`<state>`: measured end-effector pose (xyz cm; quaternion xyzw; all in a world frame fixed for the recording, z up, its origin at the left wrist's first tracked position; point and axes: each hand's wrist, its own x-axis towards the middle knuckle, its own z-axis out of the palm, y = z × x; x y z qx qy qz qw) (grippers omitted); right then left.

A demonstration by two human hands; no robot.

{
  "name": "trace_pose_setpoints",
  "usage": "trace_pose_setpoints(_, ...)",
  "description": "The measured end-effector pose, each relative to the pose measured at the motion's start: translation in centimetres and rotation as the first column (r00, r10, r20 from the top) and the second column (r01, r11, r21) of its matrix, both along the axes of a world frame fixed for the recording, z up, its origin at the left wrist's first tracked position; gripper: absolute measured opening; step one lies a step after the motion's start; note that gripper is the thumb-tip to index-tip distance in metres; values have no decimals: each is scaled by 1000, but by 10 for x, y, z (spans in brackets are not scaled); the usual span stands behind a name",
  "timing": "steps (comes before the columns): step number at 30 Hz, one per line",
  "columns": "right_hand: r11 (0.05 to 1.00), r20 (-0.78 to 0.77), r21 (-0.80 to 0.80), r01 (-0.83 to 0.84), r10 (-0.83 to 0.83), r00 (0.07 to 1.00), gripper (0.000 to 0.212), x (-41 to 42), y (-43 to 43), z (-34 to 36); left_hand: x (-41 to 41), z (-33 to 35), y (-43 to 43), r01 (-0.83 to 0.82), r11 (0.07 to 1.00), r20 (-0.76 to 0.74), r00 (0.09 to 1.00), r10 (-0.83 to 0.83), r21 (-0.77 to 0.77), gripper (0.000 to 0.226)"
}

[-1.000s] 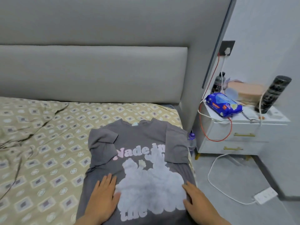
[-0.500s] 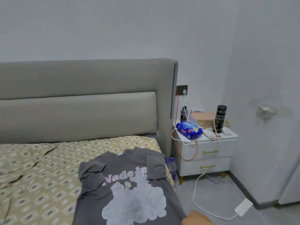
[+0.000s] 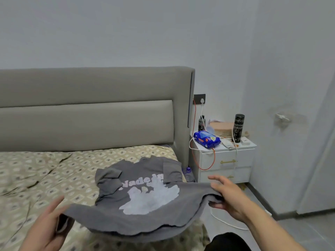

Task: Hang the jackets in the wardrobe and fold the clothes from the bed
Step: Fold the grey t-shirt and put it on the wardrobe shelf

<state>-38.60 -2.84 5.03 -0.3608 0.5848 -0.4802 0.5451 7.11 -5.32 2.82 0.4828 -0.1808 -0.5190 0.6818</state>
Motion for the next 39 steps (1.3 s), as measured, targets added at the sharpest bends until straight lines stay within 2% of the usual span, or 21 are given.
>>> trace_pose_setpoints(2, 997, 276, -74, 28, -7, 961, 32, 0, 0, 16, -4, 20, 3, 87, 990, -6, 996, -89, -106, 55)
trace_pose_setpoints(3, 993, 348, -110, 29, 11, 937, 40, 0, 0, 21, -1, 25, 3, 103, 978, 11, 995, -102, -181, 54)
trace_pose_setpoints(4, 990, 334, -138, 24, 23, 942, 49, 0, -1, 25, 2, 28, 2, 86, 980, 112, 991, -66, -177, 50)
trace_pose_setpoints(6, 985, 131, -171, 25, -3, 991, 57, 3, -4, 28, 7, 29, -4, 16, 986, 272, 962, 29, -163, 44)
trace_pose_setpoints(8, 972, -30, -212, 105, -114, 993, 36, 3, -9, 35, 9, 37, -7, -34, 987, 419, 903, 97, -156, 35)
trace_pose_setpoints(10, 947, -83, -257, 193, -221, 972, 11, 1, -13, 41, 10, 46, -7, -122, 975, 518, 831, 201, -183, 30)
trace_pose_setpoints(11, 932, -118, -283, 227, -269, 956, 12, -1, -16, 43, 12, 48, -8, -173, 963, 530, 807, 260, -208, 21)
trace_pose_setpoints(12, 921, -153, -306, 241, -298, 942, 14, -4, -18, 44, 14, 51, -9, -209, 954, 526, 799, 292, -213, 10)
trace_pose_setpoints(13, 914, -170, -322, 247, -312, 935, 14, -5, -19, 46, 15, 55, -8, -236, 946, 540, 778, 321, -222, 11)
trace_pose_setpoints(14, 912, -174, -328, 245, -313, 934, 15, -5, -19, 49, 15, 60, -7, -243, 943, 546, 770, 330, -228, 20)
trace_pose_setpoints(18, 906, -102, -331, 264, -312, 945, 18, -3, -24, 58, 33, 58, -19, -225, 950, 457, 836, 303, -217, 50)
trace_pose_setpoints(20, 895, -90, -361, 261, -312, 946, 17, -2, -25, 62, 29, 65, -19, -216, 955, 421, 861, 285, -206, 45)
trace_pose_setpoints(22, 880, -97, -401, 253, -316, 944, 17, -7, -20, 68, 9, 86, -6, -206, 951, 402, 870, 285, -229, 26)
trace_pose_setpoints(24, 895, -67, -397, 202, -248, 967, 18, -7, -14, 81, 7, 100, 6, -220, 942, 360, 883, 302, -252, 18)
trace_pose_setpoints(27, 931, 9, -360, 55, -56, 998, 14, -3, 7, 106, 25, 110, 22, -234, 940, 288, 909, 303, -248, 23)
trace_pose_setpoints(29, 951, -19, -302, -65, 62, 998, 25, -5, 18, 117, 35, 115, 30, -190, 958, 266, 933, 244, -213, 21)
trace_pose_setpoints(32, 965, -48, -174, -198, 193, 980, 28, -8, 23, 124, 42, 116, 33, -82, 986, 265, 957, 118, -146, 25)
trace_pose_setpoints(34, 979, -8, -137, -153, 154, 988, 22, -9, 17, 120, 47, 111, 29, -33, 996, 308, 950, 56, -81, 25)
trace_pose_setpoints(36, 990, 48, -136, -33, 40, 998, 14, -11, 5, 109, 50, 98, 18, -29, 999, 306, 951, 40, -40, 22)
trace_pose_setpoints(37, 993, 34, -114, 22, -18, 999, 12, -11, -1, 102, 50, 89, 12, -53, 998, 314, 948, 59, -27, 22)
trace_pose_setpoints(39, 993, -98, -78, 84, -91, 991, 12, -13, -9, 80, 54, 59, -5, -84, 995, 341, 938, 62, 51, 28)
